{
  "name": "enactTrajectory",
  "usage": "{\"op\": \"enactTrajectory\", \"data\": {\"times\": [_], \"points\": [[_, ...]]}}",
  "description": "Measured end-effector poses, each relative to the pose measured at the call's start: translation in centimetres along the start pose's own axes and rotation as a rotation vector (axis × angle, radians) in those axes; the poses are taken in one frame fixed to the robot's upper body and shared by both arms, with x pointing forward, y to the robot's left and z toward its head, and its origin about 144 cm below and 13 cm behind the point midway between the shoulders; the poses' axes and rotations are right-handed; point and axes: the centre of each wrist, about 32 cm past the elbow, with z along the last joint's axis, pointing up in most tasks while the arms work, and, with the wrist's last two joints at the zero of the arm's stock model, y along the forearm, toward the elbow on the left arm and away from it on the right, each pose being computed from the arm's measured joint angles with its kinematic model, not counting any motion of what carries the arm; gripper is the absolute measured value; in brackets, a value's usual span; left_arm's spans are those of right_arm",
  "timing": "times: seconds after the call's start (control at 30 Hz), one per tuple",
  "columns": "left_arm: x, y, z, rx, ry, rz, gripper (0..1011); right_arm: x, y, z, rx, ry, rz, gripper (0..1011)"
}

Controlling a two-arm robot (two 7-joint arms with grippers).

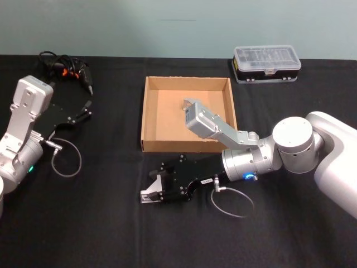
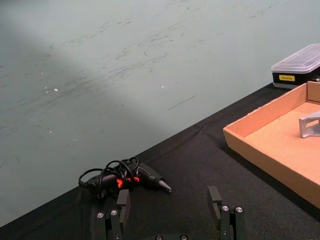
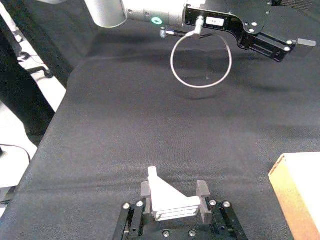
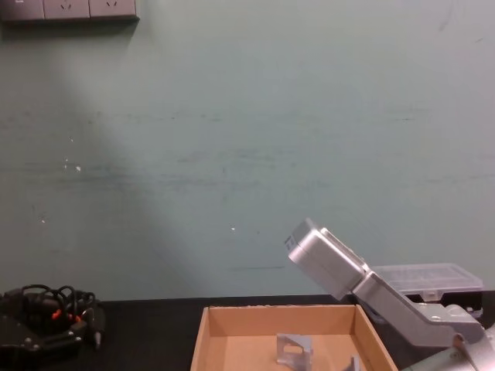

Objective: Use one hand to pick up the angle iron from the table and place it into the box.

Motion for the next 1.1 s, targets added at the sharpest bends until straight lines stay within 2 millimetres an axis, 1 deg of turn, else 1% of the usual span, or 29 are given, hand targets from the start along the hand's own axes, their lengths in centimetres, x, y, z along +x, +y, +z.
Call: {"op": "enactTrajectory", "data": {"times": [0.17, 0.5, 0.53, 0.6, 0.73, 1.1], "points": [[0.0, 0.0, 0.0, 0.0, 0.0, 0.0, 1011, 0.0, -0.2, 0.2, 0.013, -0.003, -0.002, 552], [0.0, 0.0, 0.0, 0.0, 0.0, 0.0, 1011, 0.6, -1.8, 2.4, 0.104, -0.014, -0.031, 552], [0.0, 0.0, 0.0, 0.0, 0.0, 0.0, 1011, 0.6, -1.8, 2.4, 0.104, -0.014, -0.031, 552], [0.0, 0.0, 0.0, 0.0, 0.0, 0.0, 1011, 0.9, -2.2, 3.0, 0.12, -0.012, -0.041, 552], [0.0, 0.0, 0.0, 0.0, 0.0, 0.0, 1011, 1.4, -2.6, 3.4, 0.132, -0.007, -0.06, 552], [0.0, 0.0, 0.0, 0.0, 0.0, 0.0, 1011, 3.3, -3.0, 3.8, 0.14, 0.015, -0.125, 552]]}}
